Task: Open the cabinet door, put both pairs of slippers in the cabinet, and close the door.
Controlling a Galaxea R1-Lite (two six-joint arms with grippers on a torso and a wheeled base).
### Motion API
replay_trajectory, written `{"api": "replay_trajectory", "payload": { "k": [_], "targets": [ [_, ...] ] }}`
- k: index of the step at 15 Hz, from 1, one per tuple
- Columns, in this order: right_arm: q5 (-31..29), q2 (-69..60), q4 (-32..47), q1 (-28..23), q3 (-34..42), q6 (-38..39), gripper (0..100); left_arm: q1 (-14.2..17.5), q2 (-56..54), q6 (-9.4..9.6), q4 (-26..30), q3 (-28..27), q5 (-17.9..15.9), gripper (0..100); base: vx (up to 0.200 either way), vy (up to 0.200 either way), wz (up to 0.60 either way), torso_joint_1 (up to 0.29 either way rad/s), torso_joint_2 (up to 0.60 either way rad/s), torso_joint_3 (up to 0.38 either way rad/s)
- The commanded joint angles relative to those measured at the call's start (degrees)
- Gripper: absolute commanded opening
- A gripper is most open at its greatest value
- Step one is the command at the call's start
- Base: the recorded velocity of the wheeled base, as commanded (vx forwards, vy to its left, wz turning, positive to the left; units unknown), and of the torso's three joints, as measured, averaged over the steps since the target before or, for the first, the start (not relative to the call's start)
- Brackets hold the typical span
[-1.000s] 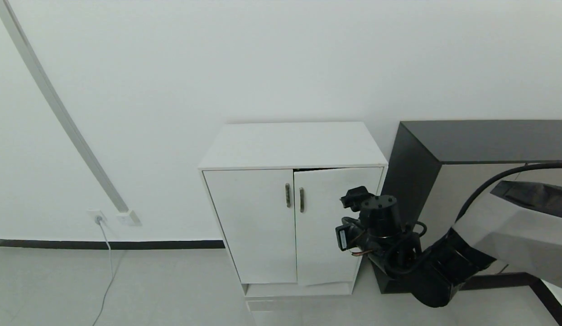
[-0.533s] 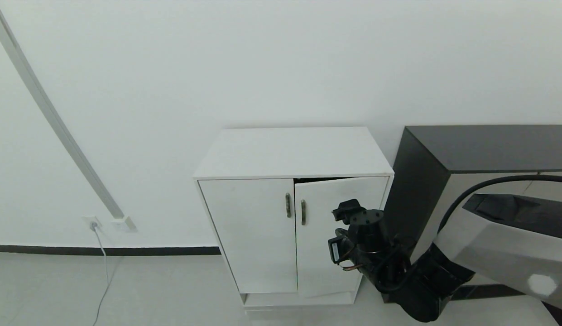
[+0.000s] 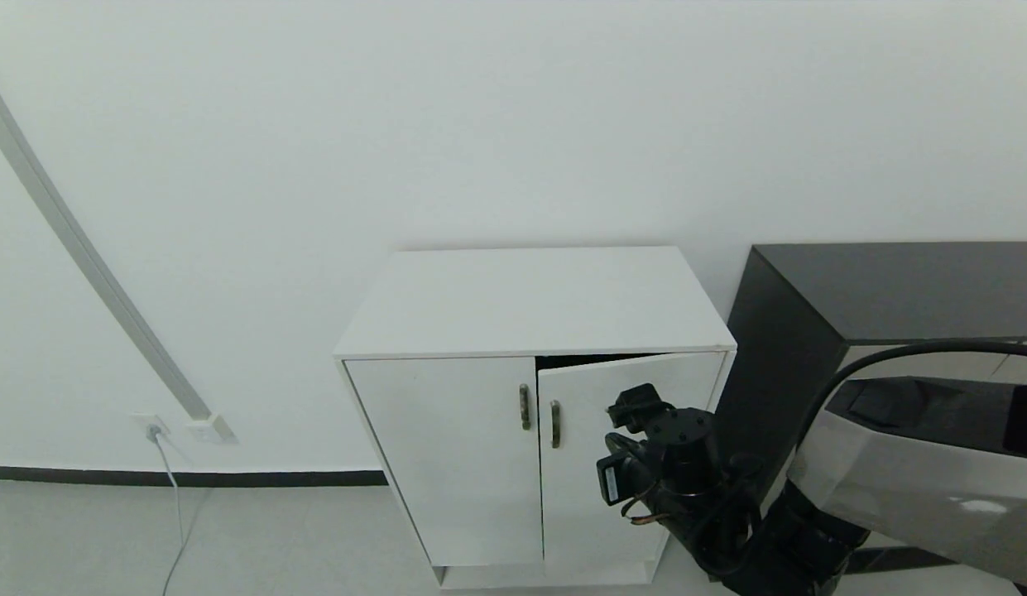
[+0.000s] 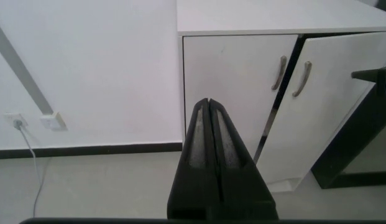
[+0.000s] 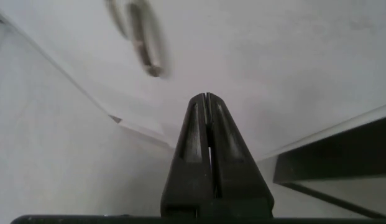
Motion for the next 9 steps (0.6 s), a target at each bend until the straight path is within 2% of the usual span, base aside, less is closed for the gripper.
{"api": "replay_trajectory", "payload": {
  "k": [1,9],
  "targets": [
    [0.6,0.3,0.1,-0.4,-0.2,0.0,0,0.1,0.1,0.00,0.0,0.0,0.0,0,0.000,0.000,0.00,0.000,0.00,0.000],
    [2.5,5.9,0.0,-4.6,-11.4,-0.4,0,0.1,0.1,0.00,0.0,0.0,0.0,0,0.000,0.000,0.00,0.000,0.00,0.000]
  ]
}}
